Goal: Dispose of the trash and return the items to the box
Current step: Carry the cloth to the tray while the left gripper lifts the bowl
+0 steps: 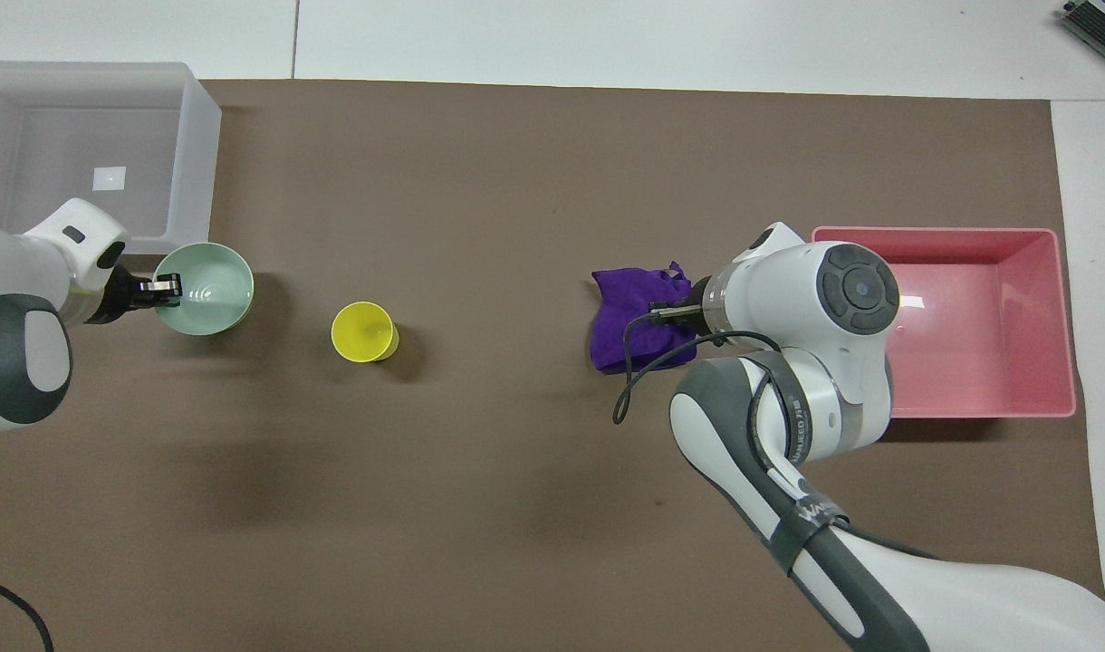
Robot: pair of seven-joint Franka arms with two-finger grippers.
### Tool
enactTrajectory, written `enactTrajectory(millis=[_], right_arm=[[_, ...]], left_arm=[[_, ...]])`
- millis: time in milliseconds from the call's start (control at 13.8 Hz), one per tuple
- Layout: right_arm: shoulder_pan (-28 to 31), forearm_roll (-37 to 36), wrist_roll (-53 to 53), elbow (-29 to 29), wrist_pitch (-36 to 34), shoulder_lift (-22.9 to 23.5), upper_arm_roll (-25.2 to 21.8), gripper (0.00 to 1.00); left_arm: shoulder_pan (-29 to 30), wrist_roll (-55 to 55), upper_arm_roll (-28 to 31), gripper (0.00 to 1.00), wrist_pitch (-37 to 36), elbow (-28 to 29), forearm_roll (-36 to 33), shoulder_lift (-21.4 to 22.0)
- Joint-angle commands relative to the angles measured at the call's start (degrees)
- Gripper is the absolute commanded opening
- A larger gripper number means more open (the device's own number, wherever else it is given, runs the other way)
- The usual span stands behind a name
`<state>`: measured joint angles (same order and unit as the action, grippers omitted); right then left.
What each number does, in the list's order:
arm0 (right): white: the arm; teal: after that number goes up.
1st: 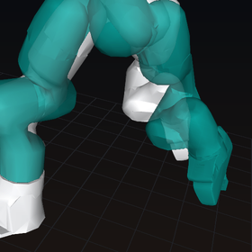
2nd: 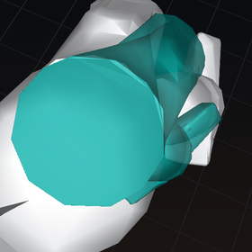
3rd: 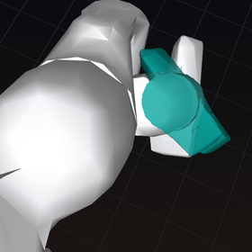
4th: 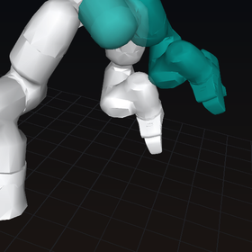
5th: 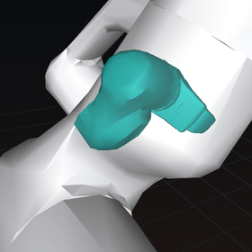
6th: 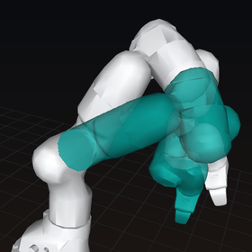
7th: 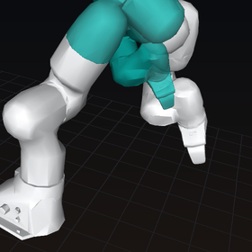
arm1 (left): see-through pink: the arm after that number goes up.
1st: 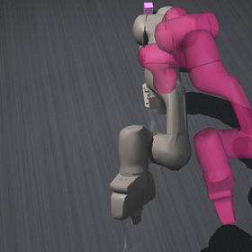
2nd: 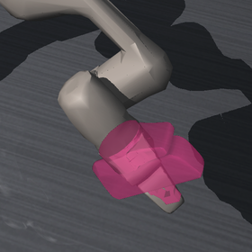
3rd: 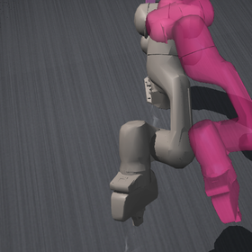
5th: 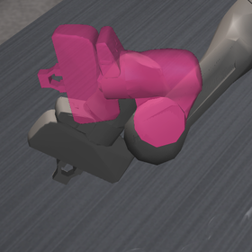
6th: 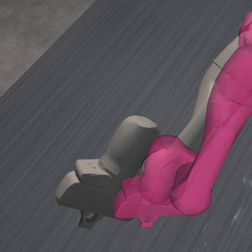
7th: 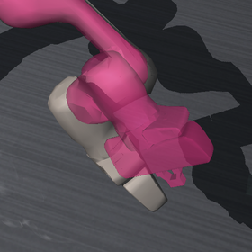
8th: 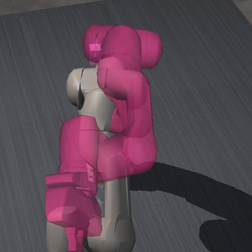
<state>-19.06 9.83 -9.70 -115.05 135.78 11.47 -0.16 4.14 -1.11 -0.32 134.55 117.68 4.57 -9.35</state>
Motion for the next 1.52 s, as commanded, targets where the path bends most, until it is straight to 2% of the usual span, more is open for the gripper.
enactTrajectory(millis=[0,144,289,578,939,1156,1444], right_arm=[[0.51,-5.26,-7.78,6.66,-10.23,-2.85,0.07,0.0],[2.43,-5.35,-7.88,10.62,-15.52,-4.26,0.07,0.0],[5.24,-5.35,-7.62,11.6,-17.56,-7.06,0.07,0.0],[10.96,-9.56,-5.08,11.87,-20.99,-12.87,0.07,0.0],[22.29,-9.75,11.69,11.43,-21.7,-14.46,0.07,0.0],[25.55,-9.75,14.97,6.09,-20.3,-16.13,0.07,0.0],[26.96,-9.75,14.45,0.02,-14.24,-12.98,0.07,0.0]], left_arm=[[0.52,-1.7,0.23,0.0,-9.81,-9.45,0.62,-0.05],[1.13,-1.61,0.23,0.0,-11.86,-15.61,0.62,-2.85],[2.53,-1.61,0.23,0.0,-12.56,-21.14,0.62,-5.48],[4.91,-1.18,0.23,0.0,-16.87,-37.22,1.49,-15.85],[9.21,-1.26,-0.04,0.0,-15.82,-51.12,1.76,-28.42],[9.74,-1.26,-0.3,0.0,-13.27,-51.59,2.02,-30.98],[10.36,-1.35,-1.09,0.0,-9.31,-51.41,3.6,-32.83]])
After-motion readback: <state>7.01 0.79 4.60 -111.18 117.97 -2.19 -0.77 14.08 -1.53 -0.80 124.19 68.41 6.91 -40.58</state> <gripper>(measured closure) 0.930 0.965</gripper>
